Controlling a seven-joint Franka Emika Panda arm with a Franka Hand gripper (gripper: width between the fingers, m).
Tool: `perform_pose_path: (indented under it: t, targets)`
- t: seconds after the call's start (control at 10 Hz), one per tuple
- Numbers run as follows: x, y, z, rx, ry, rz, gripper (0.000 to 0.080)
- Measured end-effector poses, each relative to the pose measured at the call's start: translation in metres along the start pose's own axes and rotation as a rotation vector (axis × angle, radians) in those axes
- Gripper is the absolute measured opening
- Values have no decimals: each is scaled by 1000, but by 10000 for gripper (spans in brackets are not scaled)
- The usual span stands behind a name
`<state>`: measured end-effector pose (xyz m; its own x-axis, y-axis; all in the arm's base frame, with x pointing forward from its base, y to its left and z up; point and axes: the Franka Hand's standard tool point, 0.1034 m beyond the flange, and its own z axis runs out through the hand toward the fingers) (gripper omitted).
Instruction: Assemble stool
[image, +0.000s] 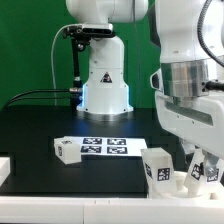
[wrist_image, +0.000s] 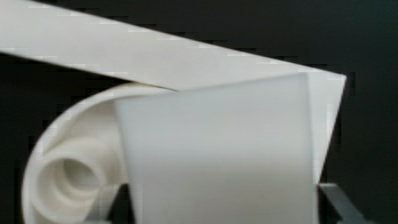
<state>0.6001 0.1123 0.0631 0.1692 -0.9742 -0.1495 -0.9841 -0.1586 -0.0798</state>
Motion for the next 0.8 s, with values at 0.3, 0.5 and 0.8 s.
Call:
perform_pose_path:
  t: [0.3,0.5,0.8]
  targets:
    - [-3,1,-6,-31,-13,-141,610]
    - [-9,-6,-30,-29,-42,-403,644]
    - [-9,-7,-33,-23,-40,-600,649]
